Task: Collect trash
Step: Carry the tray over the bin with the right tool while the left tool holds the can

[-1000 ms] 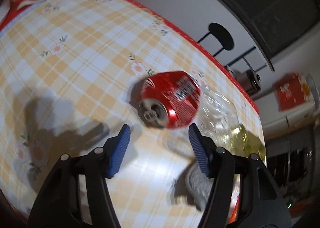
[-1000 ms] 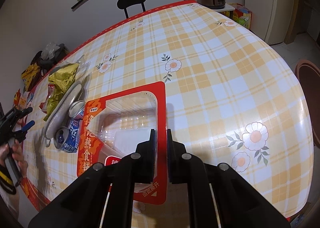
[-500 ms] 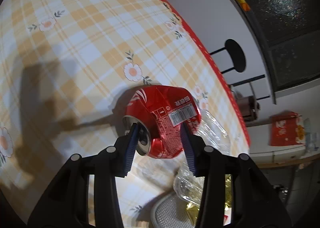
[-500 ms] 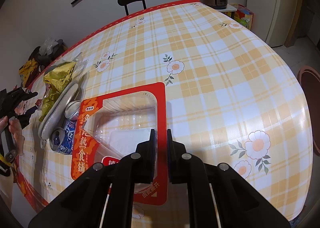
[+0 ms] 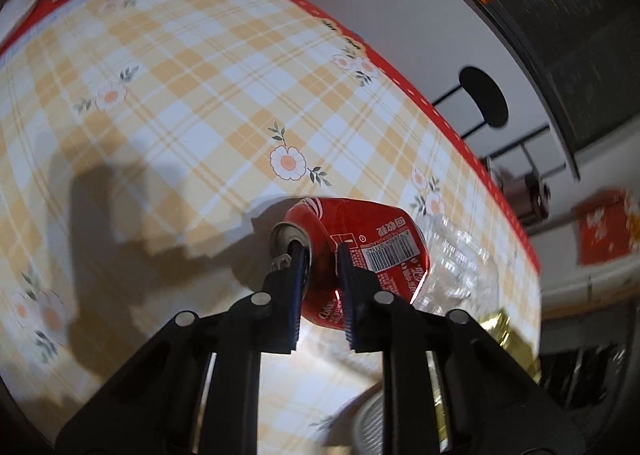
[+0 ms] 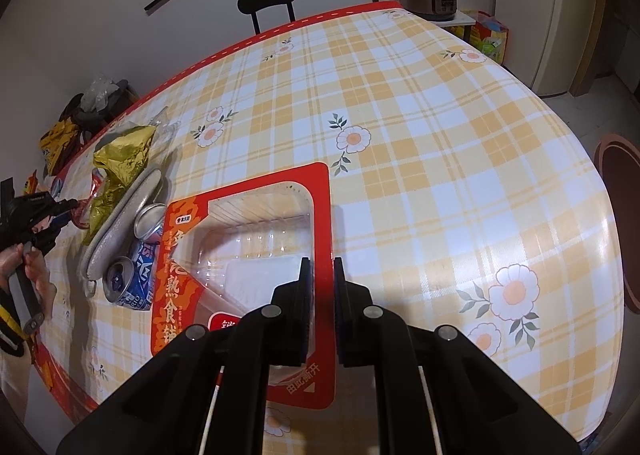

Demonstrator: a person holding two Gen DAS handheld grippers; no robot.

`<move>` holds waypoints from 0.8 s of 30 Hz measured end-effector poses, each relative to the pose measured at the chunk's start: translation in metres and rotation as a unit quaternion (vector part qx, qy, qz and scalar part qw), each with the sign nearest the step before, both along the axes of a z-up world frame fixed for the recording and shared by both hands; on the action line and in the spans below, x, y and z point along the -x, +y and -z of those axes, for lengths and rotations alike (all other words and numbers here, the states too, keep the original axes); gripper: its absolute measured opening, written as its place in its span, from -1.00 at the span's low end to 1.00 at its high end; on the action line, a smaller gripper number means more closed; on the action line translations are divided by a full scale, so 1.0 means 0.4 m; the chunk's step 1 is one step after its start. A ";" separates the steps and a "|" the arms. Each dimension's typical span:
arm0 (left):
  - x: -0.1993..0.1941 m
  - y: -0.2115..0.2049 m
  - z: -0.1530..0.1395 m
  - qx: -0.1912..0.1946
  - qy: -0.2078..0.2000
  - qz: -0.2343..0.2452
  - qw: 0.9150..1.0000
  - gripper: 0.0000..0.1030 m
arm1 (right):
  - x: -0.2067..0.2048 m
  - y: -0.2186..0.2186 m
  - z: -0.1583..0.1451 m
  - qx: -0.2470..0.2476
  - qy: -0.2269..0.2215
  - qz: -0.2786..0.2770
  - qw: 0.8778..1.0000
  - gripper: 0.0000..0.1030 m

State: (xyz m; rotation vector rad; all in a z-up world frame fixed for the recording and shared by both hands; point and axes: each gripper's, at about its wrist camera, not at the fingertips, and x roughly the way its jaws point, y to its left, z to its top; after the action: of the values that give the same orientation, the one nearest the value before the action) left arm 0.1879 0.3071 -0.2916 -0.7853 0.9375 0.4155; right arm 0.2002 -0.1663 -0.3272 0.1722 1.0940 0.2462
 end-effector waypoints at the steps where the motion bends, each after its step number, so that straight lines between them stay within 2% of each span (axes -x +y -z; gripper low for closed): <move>1: 0.009 -0.004 -0.008 -0.017 -0.001 0.017 1.000 -0.62 | 0.001 0.001 -0.002 -0.001 -0.002 -0.001 1.000 -0.78; 6: 0.090 -0.019 -0.049 -0.087 -0.011 0.075 0.993 -0.62 | 0.005 0.002 -0.008 -0.013 -0.006 -0.002 1.000 -0.78; 10: 0.174 -0.011 -0.088 -0.118 -0.022 0.079 0.990 -0.62 | 0.007 0.009 -0.014 -0.025 -0.011 -0.004 1.000 -0.78; 17: 0.300 -0.022 -0.174 -0.139 -0.053 0.070 0.986 -0.62 | 0.009 0.022 -0.056 -0.045 -0.034 -0.013 0.998 -0.78; 24: 0.346 -0.067 -0.274 -0.153 -0.084 0.073 0.982 -0.62 | 0.012 -0.007 -0.104 -0.070 -0.055 -0.013 0.996 -0.78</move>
State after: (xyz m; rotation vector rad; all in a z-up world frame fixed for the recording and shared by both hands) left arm 0.0497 0.2802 -0.1822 -0.4600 0.7464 0.3480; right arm 0.1955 -0.1691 -0.2854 0.2673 0.9698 0.3518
